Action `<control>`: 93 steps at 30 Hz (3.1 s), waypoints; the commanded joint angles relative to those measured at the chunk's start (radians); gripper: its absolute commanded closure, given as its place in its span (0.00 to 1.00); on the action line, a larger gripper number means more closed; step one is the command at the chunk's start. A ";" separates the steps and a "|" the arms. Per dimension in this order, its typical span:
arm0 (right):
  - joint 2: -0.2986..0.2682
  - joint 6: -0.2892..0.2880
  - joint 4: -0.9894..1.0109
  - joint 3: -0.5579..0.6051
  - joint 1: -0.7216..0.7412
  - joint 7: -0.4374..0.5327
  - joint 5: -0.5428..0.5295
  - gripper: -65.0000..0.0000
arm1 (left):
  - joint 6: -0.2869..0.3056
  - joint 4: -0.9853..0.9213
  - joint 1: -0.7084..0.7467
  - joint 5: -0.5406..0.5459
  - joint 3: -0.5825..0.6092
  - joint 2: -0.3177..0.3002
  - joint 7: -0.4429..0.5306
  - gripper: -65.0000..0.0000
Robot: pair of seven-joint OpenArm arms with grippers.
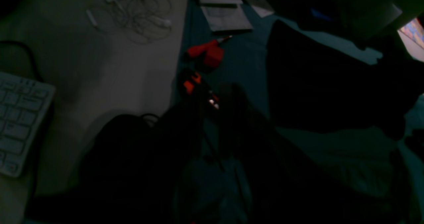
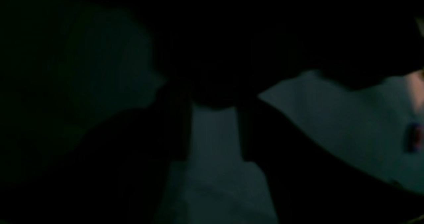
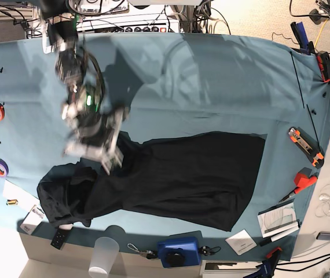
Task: Layout the t-shirt on the table in an organized manner, then fold the t-shirt properly
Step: 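Pull the grasped fabric with the right gripper toward the shirt's middle, then drag the shirt edge with the right gripper away from the shirt body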
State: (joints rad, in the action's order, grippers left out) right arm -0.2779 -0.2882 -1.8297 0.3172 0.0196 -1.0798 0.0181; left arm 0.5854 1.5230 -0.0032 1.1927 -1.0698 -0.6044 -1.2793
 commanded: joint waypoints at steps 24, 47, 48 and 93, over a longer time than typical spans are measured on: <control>0.007 0.010 0.319 0.025 0.114 0.227 0.165 0.62 | 0.003 0.015 -0.011 0.039 -0.006 -0.029 0.023 0.89; -0.022 0.123 0.001 -0.177 0.178 -0.024 -0.170 1.00 | 0.003 0.015 -0.011 0.042 -0.006 -0.024 0.023 0.89; -0.022 0.117 -0.010 -0.215 0.160 -0.024 -0.188 1.00 | 0.003 0.015 -0.011 0.042 -0.006 -0.024 0.022 0.89; 0.018 -0.318 -0.016 -1.090 -0.280 -0.216 -1.030 1.00 | -0.298 0.049 -0.057 -0.546 0.718 0.239 0.293 0.46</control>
State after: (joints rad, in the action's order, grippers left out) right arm -0.2436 -0.6006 -1.8301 -0.7658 -0.2657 -1.3125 -0.9947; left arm 0.2840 1.5528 -0.0433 0.6350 -0.3485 -0.3500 -1.0069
